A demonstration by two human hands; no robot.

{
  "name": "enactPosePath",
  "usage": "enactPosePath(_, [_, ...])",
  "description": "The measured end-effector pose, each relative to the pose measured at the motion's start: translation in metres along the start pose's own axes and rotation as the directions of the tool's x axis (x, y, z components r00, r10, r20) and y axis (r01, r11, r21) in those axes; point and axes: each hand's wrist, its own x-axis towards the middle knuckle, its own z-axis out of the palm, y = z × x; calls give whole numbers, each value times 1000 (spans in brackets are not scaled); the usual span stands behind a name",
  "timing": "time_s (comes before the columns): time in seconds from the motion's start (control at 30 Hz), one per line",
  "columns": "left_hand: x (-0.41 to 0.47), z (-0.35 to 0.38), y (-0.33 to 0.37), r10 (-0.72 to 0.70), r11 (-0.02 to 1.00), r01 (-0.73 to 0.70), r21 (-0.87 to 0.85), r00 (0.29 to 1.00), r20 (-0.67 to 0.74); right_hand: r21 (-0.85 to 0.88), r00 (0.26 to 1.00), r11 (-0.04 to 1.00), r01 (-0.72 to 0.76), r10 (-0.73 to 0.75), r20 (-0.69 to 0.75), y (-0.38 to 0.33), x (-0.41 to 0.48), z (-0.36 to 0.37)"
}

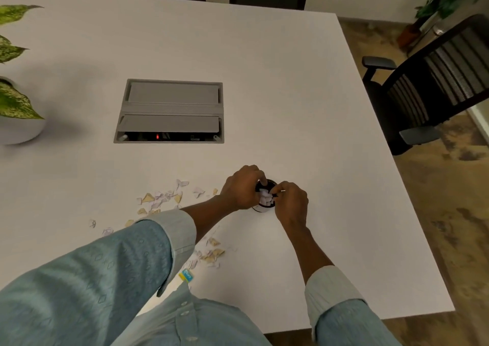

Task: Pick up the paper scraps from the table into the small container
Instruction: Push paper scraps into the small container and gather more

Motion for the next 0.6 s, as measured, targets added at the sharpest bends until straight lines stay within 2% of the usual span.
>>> enactPosePath(0.13, [-19, -4, -27, -94, 996, 94, 7, 996, -9, -7, 999, 1000, -15, 15, -38, -7, -9, 5])
enactPosePath(0.23, [-42, -3, -61, -212, 976, 211, 44, 977, 6, 37, 998, 997, 65, -65, 5, -17, -29, 19])
enactPosePath(0.37, [-82, -1, -112, -313, 941, 294, 168, 945, 100, 84, 949, 983, 163, -180, 258, -16, -64, 55])
enactPosePath(0.47, [-112, 4, -139, -347, 925, 310, 218, 924, 161, -26, 872, 985, 170, -138, 471, -9, -87, 83])
enactPosePath(0.6, [-148, 23, -159, -312, 919, 219, 327, 912, 266, -153, 791, 970, 191, -60, 609, 2, -110, 110])
